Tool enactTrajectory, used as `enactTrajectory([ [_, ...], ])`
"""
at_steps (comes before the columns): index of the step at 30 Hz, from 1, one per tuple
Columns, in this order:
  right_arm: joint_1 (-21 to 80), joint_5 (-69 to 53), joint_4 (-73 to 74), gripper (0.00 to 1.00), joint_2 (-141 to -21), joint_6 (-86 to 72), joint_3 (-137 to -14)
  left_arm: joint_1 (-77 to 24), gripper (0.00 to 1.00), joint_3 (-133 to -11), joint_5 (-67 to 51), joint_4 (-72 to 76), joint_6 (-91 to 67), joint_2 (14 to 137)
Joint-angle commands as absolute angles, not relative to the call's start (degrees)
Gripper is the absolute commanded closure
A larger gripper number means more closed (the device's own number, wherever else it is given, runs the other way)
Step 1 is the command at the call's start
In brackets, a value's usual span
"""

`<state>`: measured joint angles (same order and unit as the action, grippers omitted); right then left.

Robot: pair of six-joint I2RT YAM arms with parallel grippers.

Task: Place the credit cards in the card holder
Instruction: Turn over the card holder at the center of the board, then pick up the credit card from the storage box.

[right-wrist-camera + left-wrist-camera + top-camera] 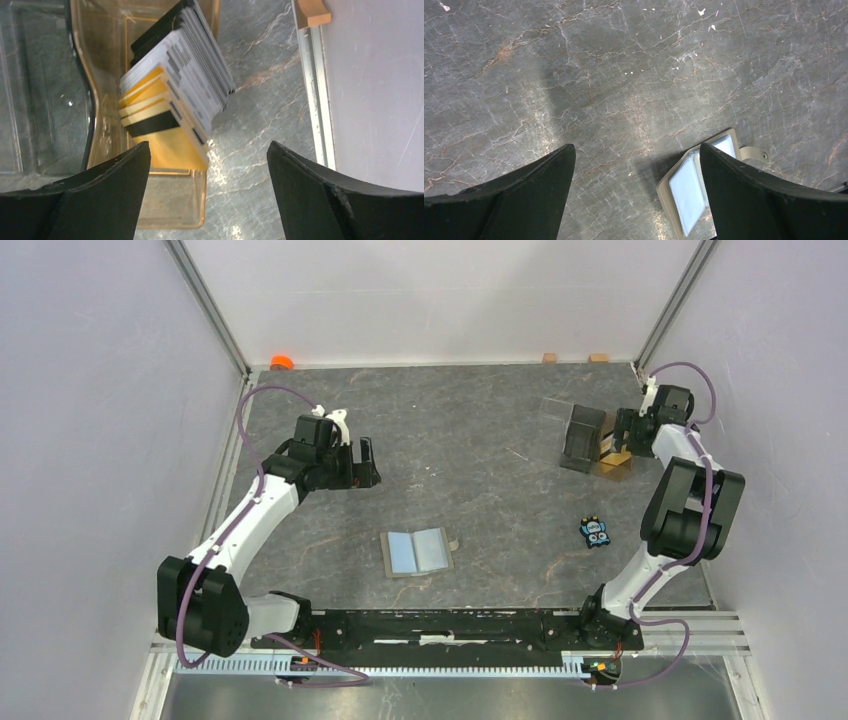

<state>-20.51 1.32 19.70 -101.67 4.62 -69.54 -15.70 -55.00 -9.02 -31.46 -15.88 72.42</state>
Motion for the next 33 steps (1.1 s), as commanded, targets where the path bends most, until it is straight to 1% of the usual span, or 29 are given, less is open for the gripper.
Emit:
enactTrajectory([
  [1,-21.2,0.3,20.0,0.10,-105.1,5.9,-75.7,-15.2,0.00,-54.8,-10.0,-29.5,-12.8,73.0],
  [4,-21.2,-1.6,21.5,0.13,-108.3,5.9,-78.8,-15.1,0.00,-54.8,-10.3,-29.5,-12.9,73.2],
  [8,-21.5,-1.3,24.4,0.21,-110.4,5.9,-81.6,-15.1,0.00,-54.8,-10.4,-29.6,-12.9,73.3],
  [13,-23.0,-0.4,24.4,0.30,-108.1,4.4,-80.7,-15.0,0.00,-54.8,-10.7,-29.6,-12.9,73.6],
  [17,-24.7,-1.1,23.9,0.35,-106.1,3.3,-80.1,-15.0,0.00,-54.8,-11.0,-29.6,-13.0,73.5],
  [20,-25.8,-3.4,23.1,0.43,-105.3,2.7,-79.8,-15.0,0.00,-54.7,-11.0,-29.6,-12.9,73.3],
  [29,-26.7,-6.9,23.1,0.60,-105.0,2.0,-79.6,-15.0,0.00,-54.6,-11.3,-29.6,-12.9,73.0],
  [33,-26.8,-5.6,23.5,0.73,-103.5,1.8,-79.7,-15.0,0.00,-54.5,-11.3,-29.6,-12.9,72.9],
])
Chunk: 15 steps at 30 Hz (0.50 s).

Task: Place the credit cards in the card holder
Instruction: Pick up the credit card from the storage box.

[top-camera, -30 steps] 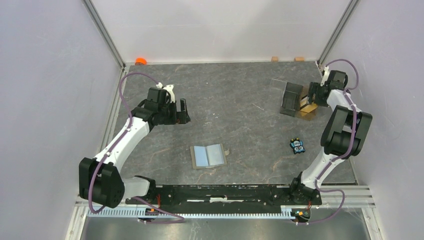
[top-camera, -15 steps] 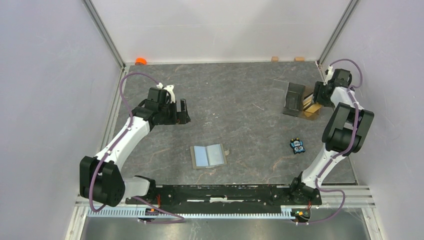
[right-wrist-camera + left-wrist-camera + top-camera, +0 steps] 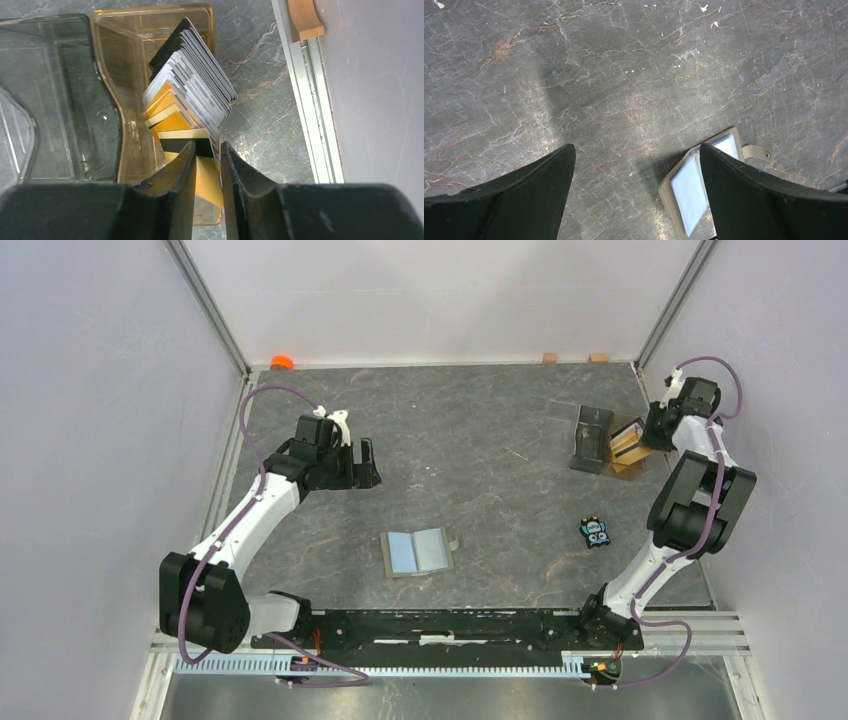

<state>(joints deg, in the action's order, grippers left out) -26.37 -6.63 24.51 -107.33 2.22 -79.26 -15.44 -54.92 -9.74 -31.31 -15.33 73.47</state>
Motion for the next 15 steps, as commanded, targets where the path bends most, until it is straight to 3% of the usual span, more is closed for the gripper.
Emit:
enactTrajectory([
  [1,-26.8,-5.0,23.7,0.75,-103.0,1.8,-79.8,-15.0,0.00,-54.5,-11.3,-29.6,-12.9,72.9],
  [5,-26.8,-2.9,24.1,0.85,-100.9,1.7,-80.1,-15.0,0.00,-54.5,-11.5,-29.6,-12.9,72.8],
  [8,-26.7,-3.4,24.4,0.99,-99.9,1.6,-80.2,-15.0,0.00,-54.4,-11.7,-29.6,-12.9,72.6],
  [15,-26.6,-12.4,25.2,1.00,-93.7,-1.1,-81.1,-15.1,0.02,-53.4,-14.2,-28.7,-12.6,71.5],
])
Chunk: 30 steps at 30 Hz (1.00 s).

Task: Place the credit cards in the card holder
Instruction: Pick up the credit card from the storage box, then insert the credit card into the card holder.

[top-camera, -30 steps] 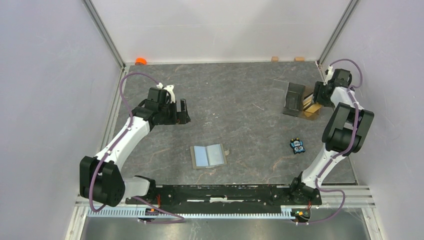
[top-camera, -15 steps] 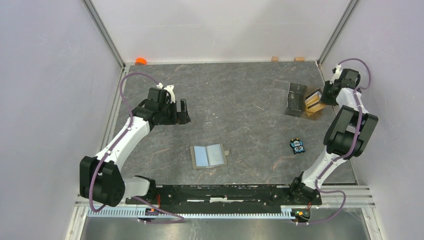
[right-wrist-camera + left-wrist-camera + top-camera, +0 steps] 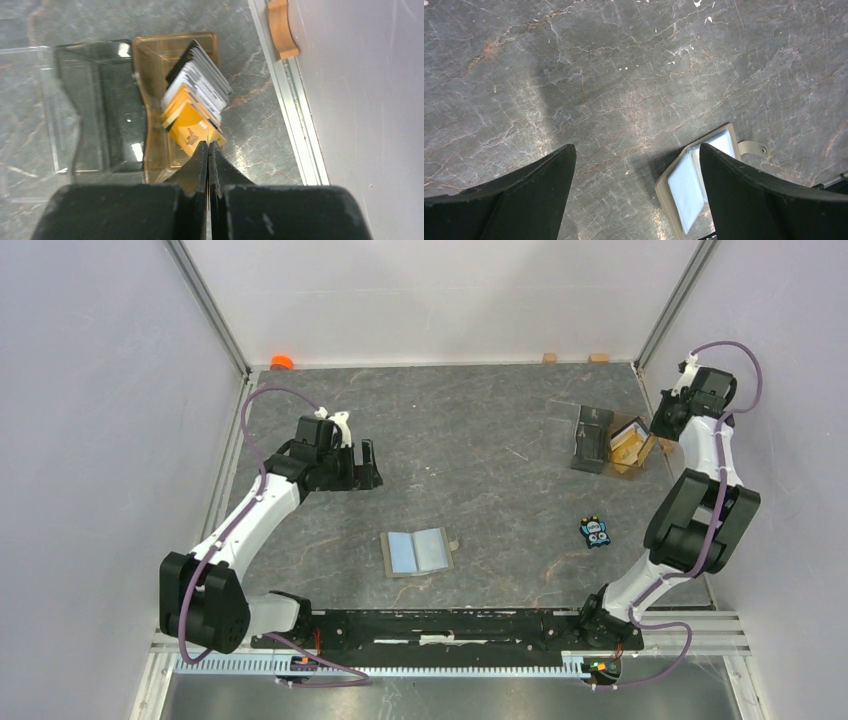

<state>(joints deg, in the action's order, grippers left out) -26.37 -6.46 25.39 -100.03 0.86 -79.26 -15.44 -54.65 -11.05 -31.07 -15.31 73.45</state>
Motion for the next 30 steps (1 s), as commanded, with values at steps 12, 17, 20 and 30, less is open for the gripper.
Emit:
enactTrajectory([
  [12,1.4,-26.9,19.8,1.00,-73.8,-4.6,-71.3,-25.9,0.11,-51.2,-26.0,-24.1,-11.2,66.7],
  [17,13.6,-39.1,18.8,1.00,-70.9,-5.8,-68.5,-29.8,0.12,-50.7,-36.8,-19.5,-10.3,65.4],
  [20,20.8,-46.2,16.9,1.00,-70.0,-6.4,-66.7,-30.5,0.09,-49.0,-41.2,-15.6,-10.9,63.4],
  [30,36.8,-57.1,10.5,1.00,-71.7,-10.5,-63.5,-34.7,0.11,-47.7,-47.8,-13.5,-11.3,63.5],
])
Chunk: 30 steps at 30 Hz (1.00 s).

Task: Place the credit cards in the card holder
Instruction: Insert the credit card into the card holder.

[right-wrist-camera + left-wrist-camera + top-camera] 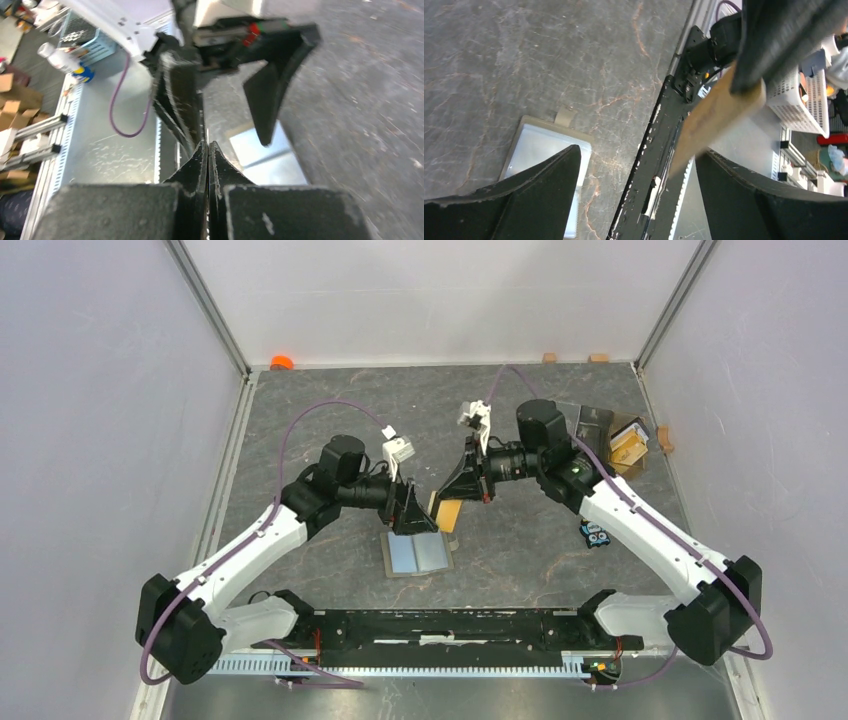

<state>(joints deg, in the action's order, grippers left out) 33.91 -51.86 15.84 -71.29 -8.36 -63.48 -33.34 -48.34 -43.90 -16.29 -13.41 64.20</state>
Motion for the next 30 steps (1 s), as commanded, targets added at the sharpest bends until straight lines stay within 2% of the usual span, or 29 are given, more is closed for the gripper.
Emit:
enactTrajectory([
  [1,37.3,-57.6,9.9,1.00,-72.0,-10.8,-63.5,-34.8,0.13,-47.8,-48.3,-13.6,-11.3,63.3],
  [3,37.6,-57.3,10.0,1.00,-72.6,-11.2,-63.7,-34.8,0.27,-48.0,-49.6,-13.6,-11.4,63.0],
  [7,37.7,-56.5,11.0,1.00,-73.7,-10.5,-64.1,-34.9,0.67,-48.1,-51.2,-13.6,-11.4,62.2],
  [10,37.7,-54.5,13.8,1.00,-74.7,-8.3,-65.2,-34.9,0.91,-47.7,-53.1,-12.7,-11.9,61.8],
  [11,37.7,-53.6,14.8,1.00,-75.0,-7.5,-65.7,-35.0,0.96,-47.4,-54.0,-12.1,-12.3,61.7],
  [14,37.6,-50.8,15.2,0.99,-75.5,-7.3,-65.8,-35.3,0.98,-47.3,-55.0,-11.6,-12.4,61.7],
  [18,37.0,-38.0,7.9,0.43,-71.5,-11.6,-60.6,-35.3,0.98,-47.6,-49.9,-11.8,-12.4,59.4],
  [19,36.6,-37.5,4.3,0.33,-70.3,-13.9,-58.9,-35.3,0.98,-47.3,-47.4,-10.5,-14.0,58.4],
  [20,36.1,-37.8,-0.2,0.29,-69.4,-16.3,-56.9,-35.2,0.98,-46.8,-45.4,-9.1,-15.6,57.3],
  [22,35.9,-38.4,-7.8,0.25,-67.8,-20.4,-53.4,-35.2,0.98,-44.6,-41.3,-4.3,-20.1,55.2],
  [25,35.9,-40.1,-20.1,0.25,-65.5,-26.8,-47.6,-35.2,0.98,-41.5,-38.0,2.0,-25.5,53.2],
  [28,35.9,-42.9,-32.4,0.31,-64.4,-34.0,-42.6,-35.2,0.98,-41.1,-38.0,2.1,-26.4,53.6],
  [30,35.9,-44.4,-38.9,0.40,-64.7,-37.8,-40.8,-35.2,0.98,-40.8,-38.3,2.3,-26.7,53.5],
])
